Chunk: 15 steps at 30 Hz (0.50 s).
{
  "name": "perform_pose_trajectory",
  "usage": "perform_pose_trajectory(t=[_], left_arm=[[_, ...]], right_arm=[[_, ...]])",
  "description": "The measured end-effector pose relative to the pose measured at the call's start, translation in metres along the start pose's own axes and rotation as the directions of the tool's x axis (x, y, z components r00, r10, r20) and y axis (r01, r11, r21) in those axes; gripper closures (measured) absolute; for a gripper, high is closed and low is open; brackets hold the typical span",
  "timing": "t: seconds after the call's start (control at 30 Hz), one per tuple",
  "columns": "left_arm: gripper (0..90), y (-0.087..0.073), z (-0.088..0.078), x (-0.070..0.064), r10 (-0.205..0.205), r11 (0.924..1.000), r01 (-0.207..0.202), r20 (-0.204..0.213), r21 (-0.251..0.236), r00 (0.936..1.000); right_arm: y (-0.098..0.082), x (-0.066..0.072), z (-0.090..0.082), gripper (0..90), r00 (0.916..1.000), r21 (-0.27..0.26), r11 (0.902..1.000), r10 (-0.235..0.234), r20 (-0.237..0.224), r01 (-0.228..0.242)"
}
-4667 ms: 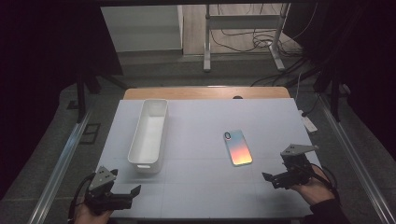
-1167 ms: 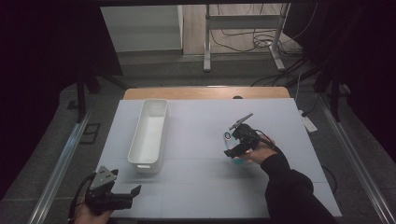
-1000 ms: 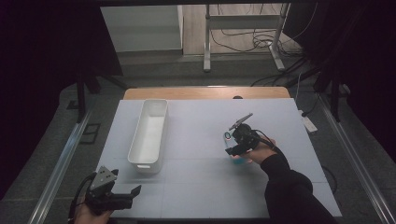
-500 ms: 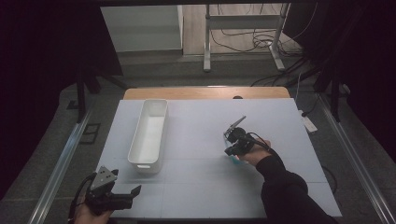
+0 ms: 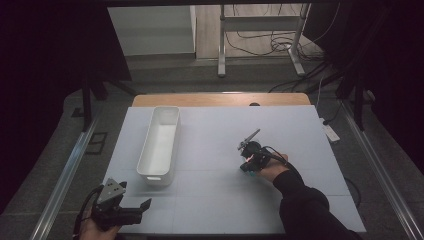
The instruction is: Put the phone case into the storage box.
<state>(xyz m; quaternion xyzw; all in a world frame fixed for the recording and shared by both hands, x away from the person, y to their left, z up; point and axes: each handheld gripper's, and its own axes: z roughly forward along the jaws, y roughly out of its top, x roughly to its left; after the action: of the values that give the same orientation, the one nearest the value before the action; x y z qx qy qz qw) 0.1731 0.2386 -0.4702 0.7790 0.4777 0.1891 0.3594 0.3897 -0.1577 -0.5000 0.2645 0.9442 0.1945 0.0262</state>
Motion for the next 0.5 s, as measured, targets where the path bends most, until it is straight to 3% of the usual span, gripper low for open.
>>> perform_pose_trajectory(t=[0.5], left_arm=[[4.0,0.000,0.000,0.000,0.001,1.0000,-0.001,0.000,0.002,1.0000]], right_arm=[[-0.015,-0.010,-0.008,89.5,0.9989,0.004,0.9990,0.044,0.019,-0.044]])
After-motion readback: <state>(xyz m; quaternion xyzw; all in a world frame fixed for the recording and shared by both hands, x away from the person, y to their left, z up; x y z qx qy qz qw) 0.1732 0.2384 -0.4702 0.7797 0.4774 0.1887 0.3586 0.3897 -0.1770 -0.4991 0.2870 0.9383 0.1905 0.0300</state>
